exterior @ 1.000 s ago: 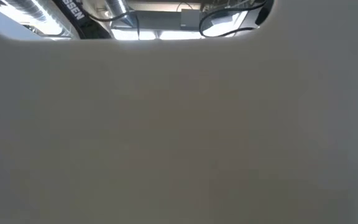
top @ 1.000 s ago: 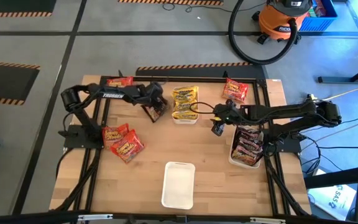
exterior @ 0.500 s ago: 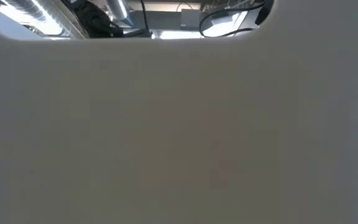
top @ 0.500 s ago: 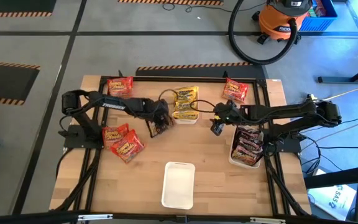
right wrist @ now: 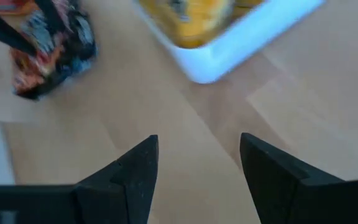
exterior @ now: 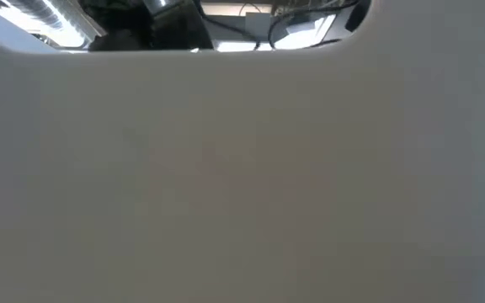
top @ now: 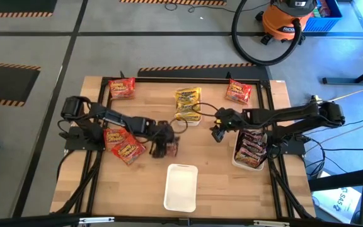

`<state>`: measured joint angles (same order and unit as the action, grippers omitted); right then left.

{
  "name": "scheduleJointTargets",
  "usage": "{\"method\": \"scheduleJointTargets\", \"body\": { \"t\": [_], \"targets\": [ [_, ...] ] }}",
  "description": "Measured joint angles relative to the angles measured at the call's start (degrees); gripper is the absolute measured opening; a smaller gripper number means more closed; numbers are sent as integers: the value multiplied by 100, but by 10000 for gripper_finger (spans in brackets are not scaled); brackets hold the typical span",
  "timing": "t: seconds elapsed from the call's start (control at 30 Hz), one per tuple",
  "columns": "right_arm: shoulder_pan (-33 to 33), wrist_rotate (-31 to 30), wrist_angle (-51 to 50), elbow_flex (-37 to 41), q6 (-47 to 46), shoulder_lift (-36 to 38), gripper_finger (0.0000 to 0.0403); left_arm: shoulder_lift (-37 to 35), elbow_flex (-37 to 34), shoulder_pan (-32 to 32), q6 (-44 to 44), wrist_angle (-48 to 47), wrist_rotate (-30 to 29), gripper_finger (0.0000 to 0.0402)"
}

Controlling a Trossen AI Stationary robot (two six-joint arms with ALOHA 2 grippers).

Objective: Sort Maruchan noodles
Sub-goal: Put the black noodle pack into the right white bin

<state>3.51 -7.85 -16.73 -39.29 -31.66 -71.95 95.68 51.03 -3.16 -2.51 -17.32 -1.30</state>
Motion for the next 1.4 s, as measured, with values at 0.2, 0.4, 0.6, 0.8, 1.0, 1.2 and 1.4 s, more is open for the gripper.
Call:
{"method": "scheduleJointTargets", "body": {
  "t": [0.2,0.4,0.6,0.8,1.0,1.2,1.4],
  "targets": [
    [-446,48,676,0,-111,-210,207,35,17,-318,-1748,795,-244,211],
    [-618,99,1082,0,-133,-224,207,-317,788,-603,-1598,-370,-1623,211],
    [-614,-7,1928,-5,-293,-329,209,-825,949,-891,151,-1624,-1691,211],
    [-617,266,2988,-1,-363,-1015,262,-1027,-41,-1245,1657,-1264,-1751,211],
    [-614,355,3934,-2,-740,-1741,316,-938,-753,-1399,2040,37,-1762,211],
    [-614,163,4124,-2,-1155,-2217,315,-938,-1030,-1272,1584,669,-1805,211],
    [-614,-9,4490,-2,-1527,-2680,304,-938,-1517,-1155,968,2065,-1748,211]
  ]
}}
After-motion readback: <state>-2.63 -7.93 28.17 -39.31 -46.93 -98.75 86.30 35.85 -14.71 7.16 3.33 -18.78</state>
